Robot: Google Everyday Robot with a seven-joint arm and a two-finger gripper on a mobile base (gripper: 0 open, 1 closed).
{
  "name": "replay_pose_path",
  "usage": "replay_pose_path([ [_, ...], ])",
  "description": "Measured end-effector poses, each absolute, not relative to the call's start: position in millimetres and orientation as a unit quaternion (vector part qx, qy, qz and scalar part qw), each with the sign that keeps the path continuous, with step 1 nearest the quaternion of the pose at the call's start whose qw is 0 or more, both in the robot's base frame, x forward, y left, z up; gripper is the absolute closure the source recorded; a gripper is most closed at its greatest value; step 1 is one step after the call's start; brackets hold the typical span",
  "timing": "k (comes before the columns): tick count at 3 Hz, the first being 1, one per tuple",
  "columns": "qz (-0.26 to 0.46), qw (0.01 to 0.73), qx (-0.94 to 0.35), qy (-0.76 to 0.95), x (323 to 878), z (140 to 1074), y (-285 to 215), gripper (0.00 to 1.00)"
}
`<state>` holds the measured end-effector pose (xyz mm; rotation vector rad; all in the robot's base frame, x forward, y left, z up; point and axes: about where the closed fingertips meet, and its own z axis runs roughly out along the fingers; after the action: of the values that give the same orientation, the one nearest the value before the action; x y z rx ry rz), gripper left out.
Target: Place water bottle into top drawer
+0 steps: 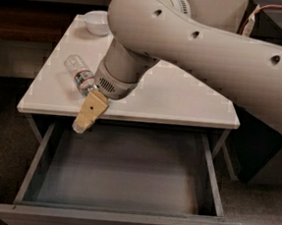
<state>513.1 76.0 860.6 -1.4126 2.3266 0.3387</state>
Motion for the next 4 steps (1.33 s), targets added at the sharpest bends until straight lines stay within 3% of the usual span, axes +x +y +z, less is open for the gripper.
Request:
replay_pose_path([
  [4,0.104,0.165,-0.416,0.888,612,837,83,0.00],
])
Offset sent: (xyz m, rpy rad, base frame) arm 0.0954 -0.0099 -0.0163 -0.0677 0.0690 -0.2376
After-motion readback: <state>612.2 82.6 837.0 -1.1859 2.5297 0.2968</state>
